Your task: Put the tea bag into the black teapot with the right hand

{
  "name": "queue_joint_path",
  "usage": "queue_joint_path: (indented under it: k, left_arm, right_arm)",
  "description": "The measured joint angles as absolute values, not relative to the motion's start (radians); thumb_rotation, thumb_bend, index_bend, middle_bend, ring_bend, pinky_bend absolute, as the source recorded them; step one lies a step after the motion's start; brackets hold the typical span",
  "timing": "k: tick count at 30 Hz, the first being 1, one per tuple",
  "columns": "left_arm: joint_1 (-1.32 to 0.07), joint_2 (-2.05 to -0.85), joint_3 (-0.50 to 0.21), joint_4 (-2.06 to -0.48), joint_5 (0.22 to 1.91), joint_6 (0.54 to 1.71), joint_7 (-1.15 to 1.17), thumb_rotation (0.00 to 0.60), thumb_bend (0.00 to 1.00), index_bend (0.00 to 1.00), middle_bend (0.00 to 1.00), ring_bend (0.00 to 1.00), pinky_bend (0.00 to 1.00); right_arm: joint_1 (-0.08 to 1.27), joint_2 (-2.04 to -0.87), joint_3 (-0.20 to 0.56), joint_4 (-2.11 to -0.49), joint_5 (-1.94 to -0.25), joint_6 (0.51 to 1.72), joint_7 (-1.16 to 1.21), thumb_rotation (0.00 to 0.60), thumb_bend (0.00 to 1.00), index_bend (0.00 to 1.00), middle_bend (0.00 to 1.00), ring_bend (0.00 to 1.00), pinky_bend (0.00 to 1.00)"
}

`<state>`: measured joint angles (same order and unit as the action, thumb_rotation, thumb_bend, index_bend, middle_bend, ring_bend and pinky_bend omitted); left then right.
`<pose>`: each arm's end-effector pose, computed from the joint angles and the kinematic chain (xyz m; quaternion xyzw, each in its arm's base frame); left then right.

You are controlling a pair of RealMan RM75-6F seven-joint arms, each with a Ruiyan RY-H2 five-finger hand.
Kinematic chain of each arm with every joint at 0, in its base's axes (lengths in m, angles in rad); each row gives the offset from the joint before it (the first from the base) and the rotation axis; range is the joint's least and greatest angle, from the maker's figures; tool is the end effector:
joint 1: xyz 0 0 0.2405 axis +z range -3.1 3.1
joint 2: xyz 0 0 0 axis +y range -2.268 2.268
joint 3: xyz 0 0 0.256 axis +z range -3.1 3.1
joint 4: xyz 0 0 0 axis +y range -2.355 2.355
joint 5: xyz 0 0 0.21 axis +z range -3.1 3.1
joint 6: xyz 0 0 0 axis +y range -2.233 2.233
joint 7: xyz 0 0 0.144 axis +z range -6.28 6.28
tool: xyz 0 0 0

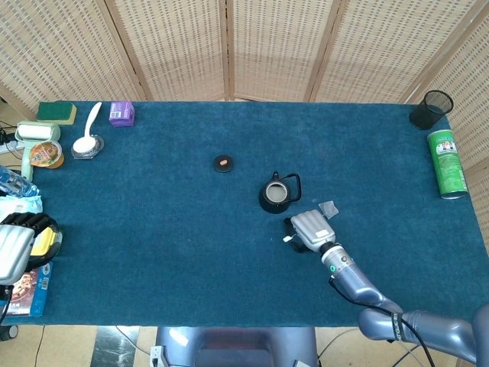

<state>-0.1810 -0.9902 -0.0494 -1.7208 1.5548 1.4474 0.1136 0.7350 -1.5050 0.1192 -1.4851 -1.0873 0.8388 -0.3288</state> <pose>-0.2744 0.2066 0.1811 -0.6593 -0.3121 -0.3773 0.5706 -0.1725 -0.3311 -0.0245 0.7757 -0.4015 0.3034 0.3808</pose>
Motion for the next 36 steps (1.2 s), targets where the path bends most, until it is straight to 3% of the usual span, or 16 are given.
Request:
queue_joint_path:
  k: [36]
  left_arm:
    - [-0.161, -0.99, -0.042, -1.683, 1.559, 1.472, 0.069, 0.6, 0.33, 0.48, 0.45, 0.38, 0.35]
  right_arm:
    - [0.751, -1.561, 0.115, -1.461, -0.991, 0.867, -0.412, 0.6, 0.43, 0.52, 1.0, 1.0, 1.0]
